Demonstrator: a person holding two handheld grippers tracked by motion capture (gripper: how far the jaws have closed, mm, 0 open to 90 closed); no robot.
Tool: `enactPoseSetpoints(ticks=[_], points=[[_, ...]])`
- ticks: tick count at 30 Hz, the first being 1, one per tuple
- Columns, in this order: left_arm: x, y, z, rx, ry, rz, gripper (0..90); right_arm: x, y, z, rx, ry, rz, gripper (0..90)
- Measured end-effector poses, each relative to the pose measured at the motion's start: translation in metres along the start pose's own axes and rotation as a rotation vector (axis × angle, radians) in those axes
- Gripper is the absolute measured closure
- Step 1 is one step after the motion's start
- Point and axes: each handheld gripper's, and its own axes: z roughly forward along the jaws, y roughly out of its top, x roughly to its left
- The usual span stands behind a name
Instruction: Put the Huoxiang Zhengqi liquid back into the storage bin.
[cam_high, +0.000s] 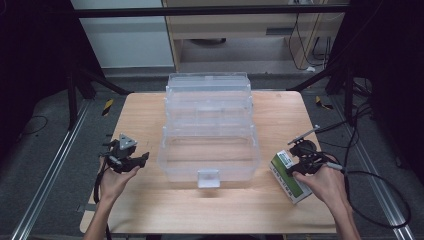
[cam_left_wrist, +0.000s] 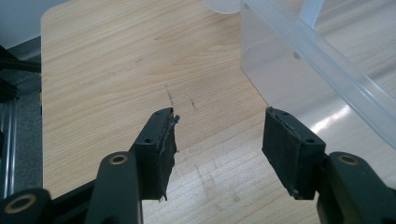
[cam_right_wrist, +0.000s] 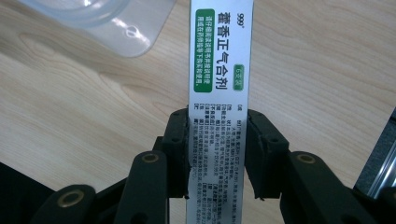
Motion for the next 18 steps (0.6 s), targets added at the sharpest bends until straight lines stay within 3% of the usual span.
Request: enactPoseSetpoints(ticks=[18], points=[[-0.001, -0.001, 0.003, 0.015, -0.005, 0.007, 43.0, -0.003, 0.014, -0.031, -0.086, -0.009, 0.003, 64.1]])
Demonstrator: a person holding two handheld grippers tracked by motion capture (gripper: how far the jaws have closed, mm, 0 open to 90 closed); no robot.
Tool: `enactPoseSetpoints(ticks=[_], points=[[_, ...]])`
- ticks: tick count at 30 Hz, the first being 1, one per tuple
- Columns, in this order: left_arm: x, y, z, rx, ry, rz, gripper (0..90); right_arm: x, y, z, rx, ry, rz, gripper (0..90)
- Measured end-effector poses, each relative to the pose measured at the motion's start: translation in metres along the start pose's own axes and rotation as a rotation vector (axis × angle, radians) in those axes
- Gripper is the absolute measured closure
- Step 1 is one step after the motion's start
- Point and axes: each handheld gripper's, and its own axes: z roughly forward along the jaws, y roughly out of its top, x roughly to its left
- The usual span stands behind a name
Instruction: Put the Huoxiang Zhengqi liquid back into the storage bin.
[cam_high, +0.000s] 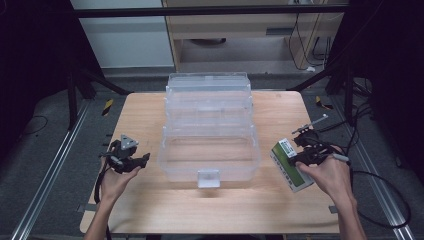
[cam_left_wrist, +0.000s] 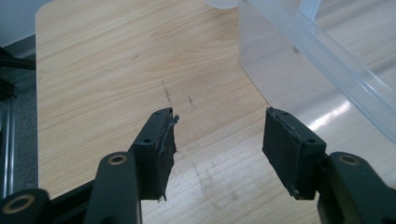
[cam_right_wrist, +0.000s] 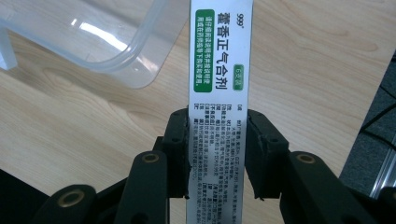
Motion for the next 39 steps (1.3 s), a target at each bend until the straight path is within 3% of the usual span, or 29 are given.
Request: enactPoseSetpoints(ticks=[16, 21, 27, 39], points=[[0.001, 0.000, -0.001, -0.002, -0.001, -0.003, 42.8, -0.002, 0.013, -0.025, -0.064, -0.011, -0.019, 64.2], [0.001, 0.000, -0.001, -0.001, 0.001, -0.002, 42.7, 0.001, 0.019, -0.033, -0.078, -0.008, -0.059, 64.4], [0.002, -0.001, -0.001, -0.001, 0.002, -0.004, 42.6, 0.005, 0.028, -0.040, -0.094, -0.002, -0.073, 64.5], [0.003, -0.001, -0.001, -0.004, 0.003, -0.008, 42.6, 0.017, 0.048, -0.052, -0.107, 0.054, -0.184, 64.7]])
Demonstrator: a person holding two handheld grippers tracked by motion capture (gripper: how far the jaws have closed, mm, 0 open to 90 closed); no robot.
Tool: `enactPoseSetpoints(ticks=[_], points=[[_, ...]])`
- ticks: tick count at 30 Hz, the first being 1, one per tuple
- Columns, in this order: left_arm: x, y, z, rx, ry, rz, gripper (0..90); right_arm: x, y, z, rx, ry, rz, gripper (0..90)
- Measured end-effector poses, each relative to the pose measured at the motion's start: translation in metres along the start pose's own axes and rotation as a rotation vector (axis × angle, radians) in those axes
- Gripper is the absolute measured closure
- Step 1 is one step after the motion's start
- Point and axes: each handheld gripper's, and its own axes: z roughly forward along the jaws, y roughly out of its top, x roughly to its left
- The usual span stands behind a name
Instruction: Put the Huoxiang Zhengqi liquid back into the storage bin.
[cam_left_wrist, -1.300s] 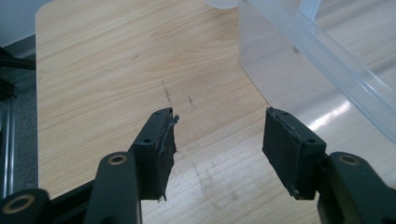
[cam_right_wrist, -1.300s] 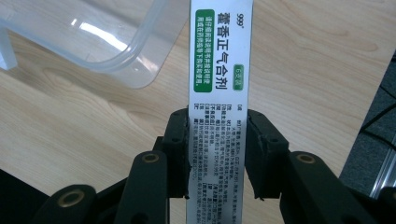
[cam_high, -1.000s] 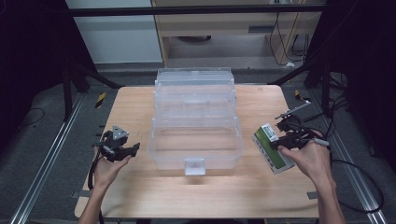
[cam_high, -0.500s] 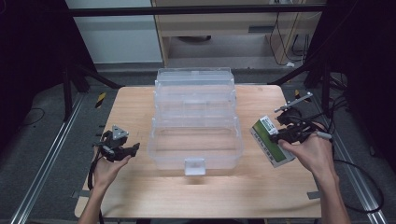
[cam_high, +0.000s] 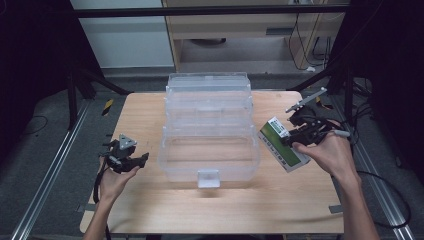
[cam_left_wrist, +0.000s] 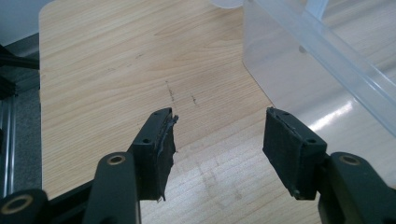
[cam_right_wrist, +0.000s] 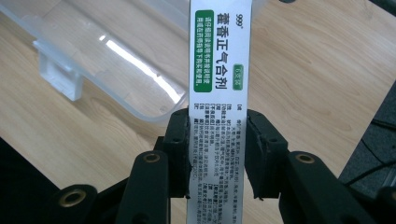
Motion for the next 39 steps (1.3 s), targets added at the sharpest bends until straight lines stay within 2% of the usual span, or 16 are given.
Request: enactPoseSetpoints(ticks=[9, 13, 15, 18, 26, 39], points=[[0.001, 0.000, 0.000, -0.001, 0.002, -0.001, 42.6, 0.008, 0.023, -0.002, -0.003, 0.063, -0.087, 64.7], [0.001, 0.000, 0.000, 0.003, 0.003, -0.001, 42.5, 0.013, 0.031, -0.002, -0.022, 0.065, -0.142, 64.6], [0.001, -0.001, 0.001, 0.004, 0.003, -0.001, 42.5, 0.015, 0.036, -0.001, -0.036, 0.098, -0.149, 64.6], [0.002, 0.000, 0.000, 0.002, 0.004, -0.002, 42.5, 0.017, 0.042, 0.001, -0.045, 0.121, -0.158, 64.7], [0.003, -0.001, 0.000, 0.002, 0.006, -0.007, 42.5, 0.022, 0.056, 0.010, -0.062, 0.124, -0.211, 64.7], [0.004, -0.002, 0.001, 0.008, 0.009, -0.007, 42.4, 0.031, 0.074, 0.029, -0.086, 0.188, -0.285, 64.7]])
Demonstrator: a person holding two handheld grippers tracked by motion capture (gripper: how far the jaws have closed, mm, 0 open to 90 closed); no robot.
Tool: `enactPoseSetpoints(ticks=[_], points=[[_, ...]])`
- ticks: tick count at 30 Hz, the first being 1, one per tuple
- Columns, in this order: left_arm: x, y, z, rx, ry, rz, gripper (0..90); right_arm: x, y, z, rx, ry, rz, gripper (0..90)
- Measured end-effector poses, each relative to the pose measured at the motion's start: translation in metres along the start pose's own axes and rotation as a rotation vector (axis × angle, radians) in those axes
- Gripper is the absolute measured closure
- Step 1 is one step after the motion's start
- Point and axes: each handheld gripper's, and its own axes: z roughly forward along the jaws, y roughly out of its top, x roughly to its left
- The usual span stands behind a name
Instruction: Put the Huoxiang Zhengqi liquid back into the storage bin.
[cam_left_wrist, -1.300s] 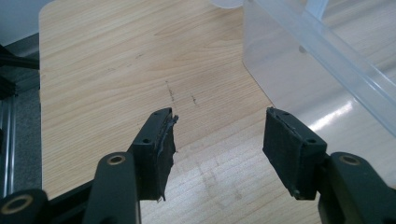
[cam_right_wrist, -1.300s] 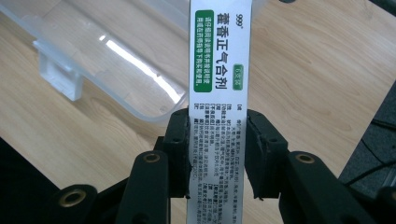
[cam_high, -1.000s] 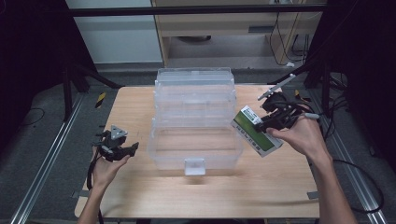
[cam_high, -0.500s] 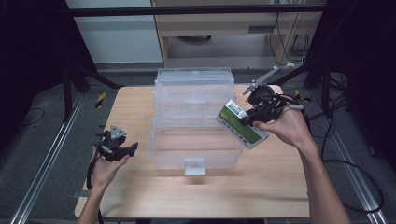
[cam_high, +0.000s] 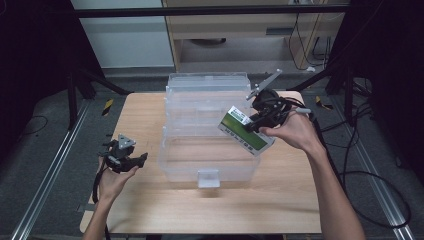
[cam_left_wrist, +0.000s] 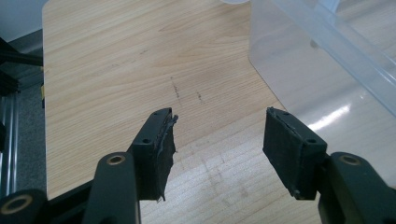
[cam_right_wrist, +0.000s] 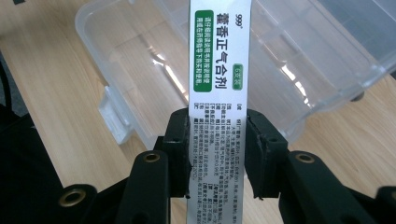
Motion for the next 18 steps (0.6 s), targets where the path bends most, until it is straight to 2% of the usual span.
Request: enactPoseSetpoints(ticks=[6, 12, 18], points=[[0.002, -0.001, 0.000, -0.002, 0.003, -0.006, 42.4, 0.001, 0.008, 0.016, 0.019, 0.026, -0.048, 64.8], [0.003, -0.001, 0.000, 0.000, 0.004, -0.008, 42.3, 0.000, 0.013, 0.032, 0.065, 0.055, -0.077, 64.8], [0.003, -0.001, 0.000, 0.003, 0.005, -0.008, 42.3, 0.003, 0.017, 0.041, 0.075, 0.085, -0.150, 64.7]])
